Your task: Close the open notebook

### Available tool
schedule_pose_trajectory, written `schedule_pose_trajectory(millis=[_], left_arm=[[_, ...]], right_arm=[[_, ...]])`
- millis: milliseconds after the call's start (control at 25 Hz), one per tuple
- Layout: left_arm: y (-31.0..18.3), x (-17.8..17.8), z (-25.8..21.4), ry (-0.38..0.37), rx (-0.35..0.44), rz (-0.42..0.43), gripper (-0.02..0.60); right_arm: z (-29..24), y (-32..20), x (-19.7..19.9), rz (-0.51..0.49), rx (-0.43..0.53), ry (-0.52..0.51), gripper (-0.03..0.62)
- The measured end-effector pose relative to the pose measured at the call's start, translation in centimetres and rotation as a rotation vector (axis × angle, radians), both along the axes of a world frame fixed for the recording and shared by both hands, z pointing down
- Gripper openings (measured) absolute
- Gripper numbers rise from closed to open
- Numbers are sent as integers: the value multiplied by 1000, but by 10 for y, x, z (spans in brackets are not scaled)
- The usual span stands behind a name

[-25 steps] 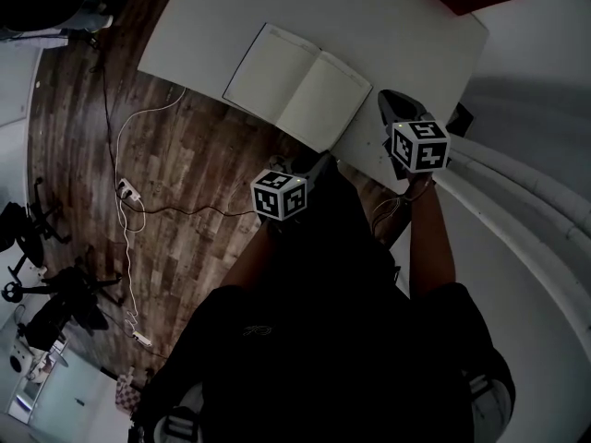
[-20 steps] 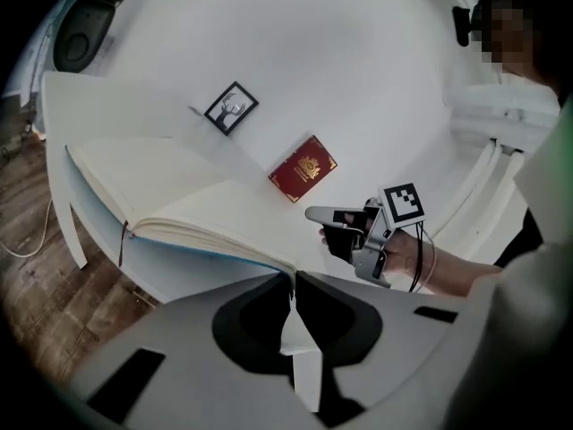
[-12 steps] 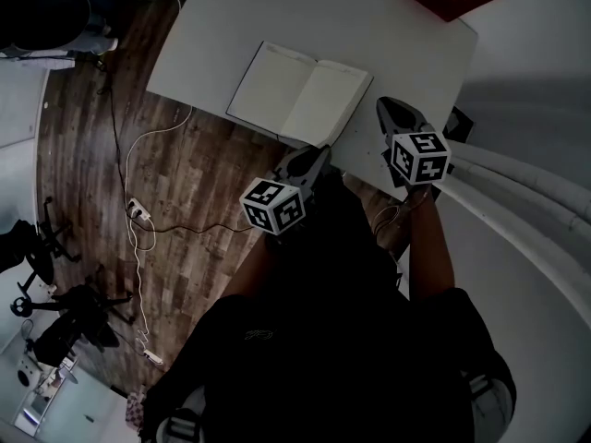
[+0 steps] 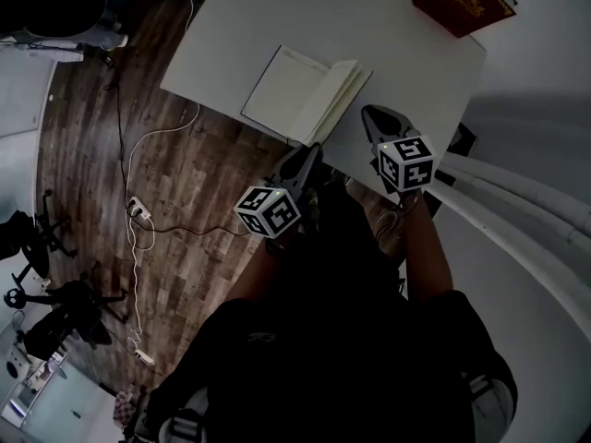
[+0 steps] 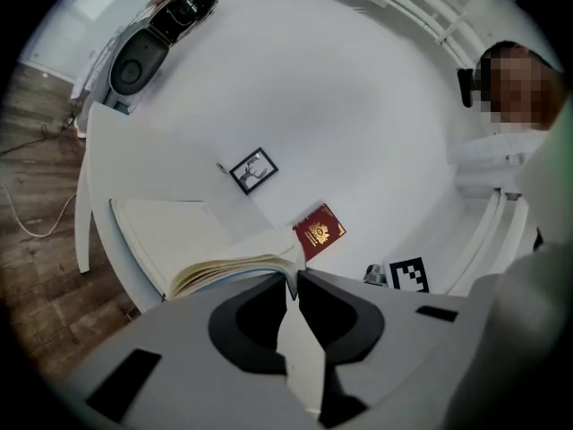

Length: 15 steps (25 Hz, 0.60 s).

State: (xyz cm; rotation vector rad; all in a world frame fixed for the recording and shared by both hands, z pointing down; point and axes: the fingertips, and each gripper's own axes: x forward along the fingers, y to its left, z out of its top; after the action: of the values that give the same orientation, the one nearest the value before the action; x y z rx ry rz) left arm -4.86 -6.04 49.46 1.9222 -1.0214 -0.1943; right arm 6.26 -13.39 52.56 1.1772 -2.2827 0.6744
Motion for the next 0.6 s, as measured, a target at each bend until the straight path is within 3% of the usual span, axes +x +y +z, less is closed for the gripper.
schedule_pose_trajectory(millis=[160,600], left_arm=[[-4,-19,4,-29,3,-36,46],[-23,-61,-3,3,1,-112,49]], right_arm=[[-1,-4,-22,-40,4,2,35],[-25,-27,-85,-116,62,2,35]])
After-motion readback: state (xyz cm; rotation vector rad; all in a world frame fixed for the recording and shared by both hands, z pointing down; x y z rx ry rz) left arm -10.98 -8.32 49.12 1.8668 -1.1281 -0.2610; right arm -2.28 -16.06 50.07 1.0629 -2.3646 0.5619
